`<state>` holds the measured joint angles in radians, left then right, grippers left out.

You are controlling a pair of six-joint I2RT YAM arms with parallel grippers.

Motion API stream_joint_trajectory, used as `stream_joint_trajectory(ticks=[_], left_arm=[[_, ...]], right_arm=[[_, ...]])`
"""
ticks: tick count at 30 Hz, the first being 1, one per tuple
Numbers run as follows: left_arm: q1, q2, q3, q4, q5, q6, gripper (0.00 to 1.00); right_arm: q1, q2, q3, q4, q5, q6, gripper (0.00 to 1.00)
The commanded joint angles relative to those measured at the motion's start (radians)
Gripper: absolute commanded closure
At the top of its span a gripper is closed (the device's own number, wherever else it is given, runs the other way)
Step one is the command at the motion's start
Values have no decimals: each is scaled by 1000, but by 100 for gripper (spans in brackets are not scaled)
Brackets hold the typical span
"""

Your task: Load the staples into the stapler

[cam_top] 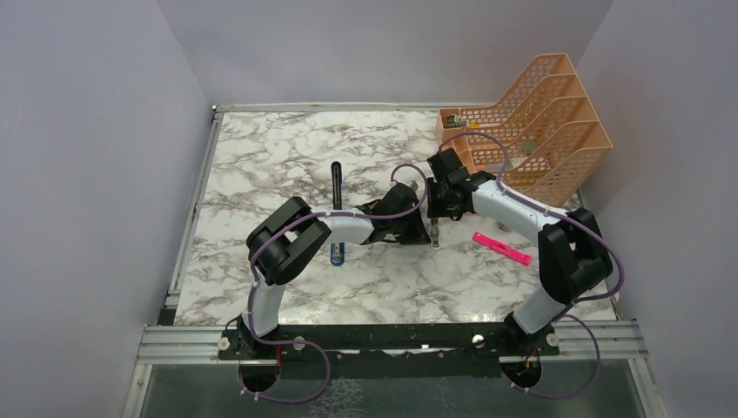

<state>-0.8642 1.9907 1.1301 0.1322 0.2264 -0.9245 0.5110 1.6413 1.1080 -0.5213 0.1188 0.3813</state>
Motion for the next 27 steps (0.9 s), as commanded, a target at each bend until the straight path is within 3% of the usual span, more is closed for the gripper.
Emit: stream_joint_trajectory(ticks=[1,13,27], left_arm=[[-7,20,34,-37,-40,9,88],[-10,55,66,-40,-16,4,88],[-12,71,94,-97,-51,5,98]], right_arm=[[3,-39,-27,23,25,28,71],[4,-89,-74,32,-19,50,73],[4,-171,-179,-24,-111,51,75]])
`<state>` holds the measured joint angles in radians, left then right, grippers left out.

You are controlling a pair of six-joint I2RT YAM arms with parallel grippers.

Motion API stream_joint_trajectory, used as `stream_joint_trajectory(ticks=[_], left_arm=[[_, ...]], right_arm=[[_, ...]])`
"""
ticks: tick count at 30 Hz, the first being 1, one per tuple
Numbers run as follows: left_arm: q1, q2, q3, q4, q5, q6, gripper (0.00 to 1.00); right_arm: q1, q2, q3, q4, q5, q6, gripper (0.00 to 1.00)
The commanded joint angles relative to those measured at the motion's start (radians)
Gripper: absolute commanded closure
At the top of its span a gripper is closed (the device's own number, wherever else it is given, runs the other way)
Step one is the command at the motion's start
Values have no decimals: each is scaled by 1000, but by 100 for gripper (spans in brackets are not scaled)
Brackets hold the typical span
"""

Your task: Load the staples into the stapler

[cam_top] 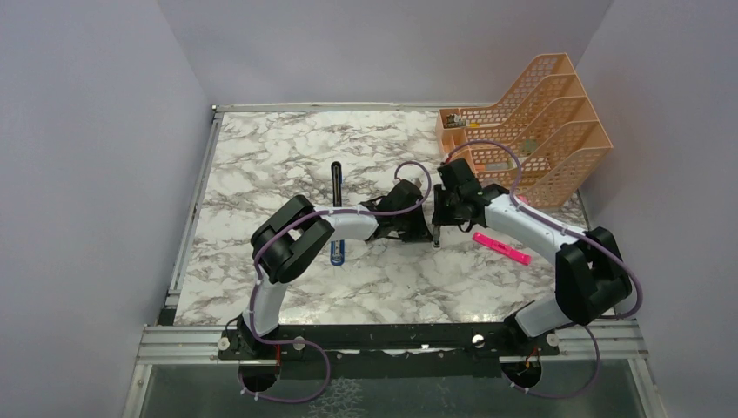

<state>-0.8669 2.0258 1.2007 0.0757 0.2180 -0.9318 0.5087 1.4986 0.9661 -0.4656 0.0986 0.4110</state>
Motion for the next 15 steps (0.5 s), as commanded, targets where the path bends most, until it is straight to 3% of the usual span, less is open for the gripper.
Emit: stream_joint_trajectory(ticks=[1,15], left_arm=[[-9,35,25,-44,-44,14,99],[-9,47,31,-62,-44,24,100]], right_arm=[[6,-37,-44,-83,-91,20,75],[14,-93,-97,-93,-179,25,77]])
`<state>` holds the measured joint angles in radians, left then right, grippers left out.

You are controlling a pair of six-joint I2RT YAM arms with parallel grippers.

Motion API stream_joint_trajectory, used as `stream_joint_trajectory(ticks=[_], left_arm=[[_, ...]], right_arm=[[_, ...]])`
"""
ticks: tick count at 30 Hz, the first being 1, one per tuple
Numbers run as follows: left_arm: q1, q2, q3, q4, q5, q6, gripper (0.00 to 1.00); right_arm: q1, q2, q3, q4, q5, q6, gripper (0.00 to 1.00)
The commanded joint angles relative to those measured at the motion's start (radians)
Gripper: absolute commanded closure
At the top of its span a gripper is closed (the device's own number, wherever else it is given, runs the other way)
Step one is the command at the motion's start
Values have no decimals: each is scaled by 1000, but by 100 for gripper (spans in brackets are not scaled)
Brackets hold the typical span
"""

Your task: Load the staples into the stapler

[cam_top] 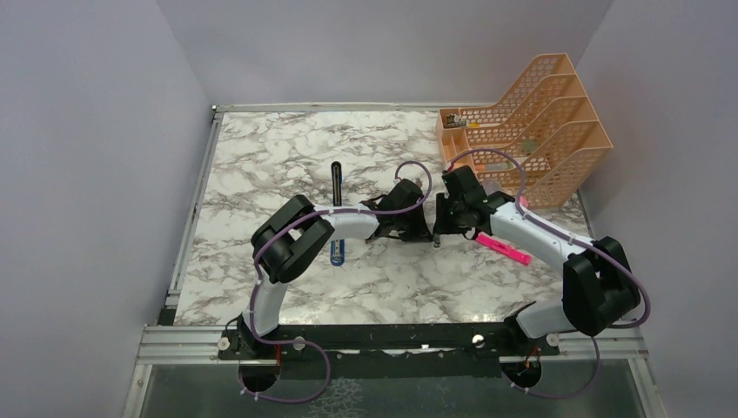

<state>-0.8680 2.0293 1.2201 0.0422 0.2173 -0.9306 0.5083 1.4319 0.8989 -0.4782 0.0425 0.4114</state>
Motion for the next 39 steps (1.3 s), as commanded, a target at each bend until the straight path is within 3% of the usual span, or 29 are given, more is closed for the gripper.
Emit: stream_joint_trajectory(ticks=[1,13,21,28,39], left_arm=[[-8,41,12,-28,-44,22,100],[-7,12,10,-27,-34,23,100],[-3,-80,-37,-19,-48,24,89],[5,-175,-96,-40,-99,35,85],[35,-273,-143,-109,-167,80,77]], right_arm=[[17,-25,-30,-84,-123,24,77],[38,58,-68,-39,-48,45,76],[43,133,-61,2,31,64,76],[43,189,-48,0,83,80,74],[43,84,43,-63,93,84,56]])
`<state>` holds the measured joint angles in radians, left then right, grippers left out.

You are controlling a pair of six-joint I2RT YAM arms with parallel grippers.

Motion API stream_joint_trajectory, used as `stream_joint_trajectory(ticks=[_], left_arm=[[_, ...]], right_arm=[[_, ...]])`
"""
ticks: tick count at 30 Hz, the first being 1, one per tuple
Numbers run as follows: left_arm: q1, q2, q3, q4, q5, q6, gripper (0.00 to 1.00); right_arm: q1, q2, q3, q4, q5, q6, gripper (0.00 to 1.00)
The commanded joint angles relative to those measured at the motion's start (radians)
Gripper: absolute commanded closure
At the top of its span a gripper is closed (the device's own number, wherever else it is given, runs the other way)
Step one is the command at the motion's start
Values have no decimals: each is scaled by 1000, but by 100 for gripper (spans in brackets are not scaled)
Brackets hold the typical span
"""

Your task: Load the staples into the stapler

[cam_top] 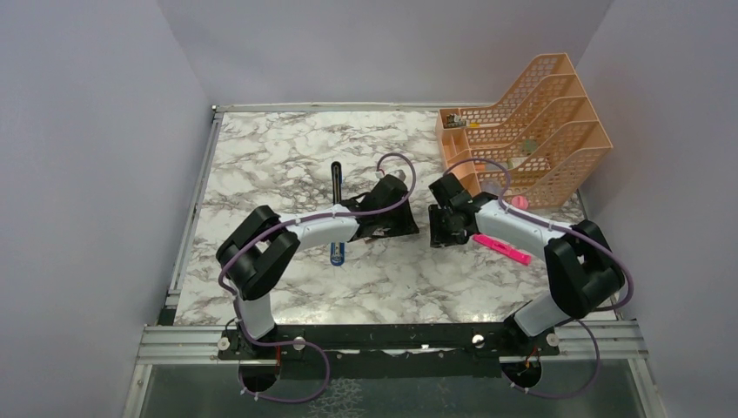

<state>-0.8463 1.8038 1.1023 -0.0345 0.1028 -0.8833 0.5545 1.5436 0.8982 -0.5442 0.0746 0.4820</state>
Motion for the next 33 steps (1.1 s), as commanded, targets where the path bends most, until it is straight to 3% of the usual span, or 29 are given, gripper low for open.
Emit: stream_joint_trajectory(ticks=[1,4,8,16,24,29,33], left_arm=[[16,-53,-29,-34,-58,36,76],[25,-70,-41,-36,-65,42,76],[35,-90,-56,-39,-73,51,75],[54,-110,-90,-36,-74,58,74],[67,-115,-110,-36,-71,63,74],[73,-123,-113,-43,-69,67,74],[78,-146,-109,-54,-82,79,73]], right_arm=[[-4,-36,52,-4,61,12,53],[-4,-52,68,-23,59,7,48],[-4,-62,78,-43,54,1,48],[-3,-35,55,-85,54,1,63],[-4,69,0,-50,43,24,71],[-4,44,26,-52,69,37,70],[-4,-15,75,-74,100,43,58]])
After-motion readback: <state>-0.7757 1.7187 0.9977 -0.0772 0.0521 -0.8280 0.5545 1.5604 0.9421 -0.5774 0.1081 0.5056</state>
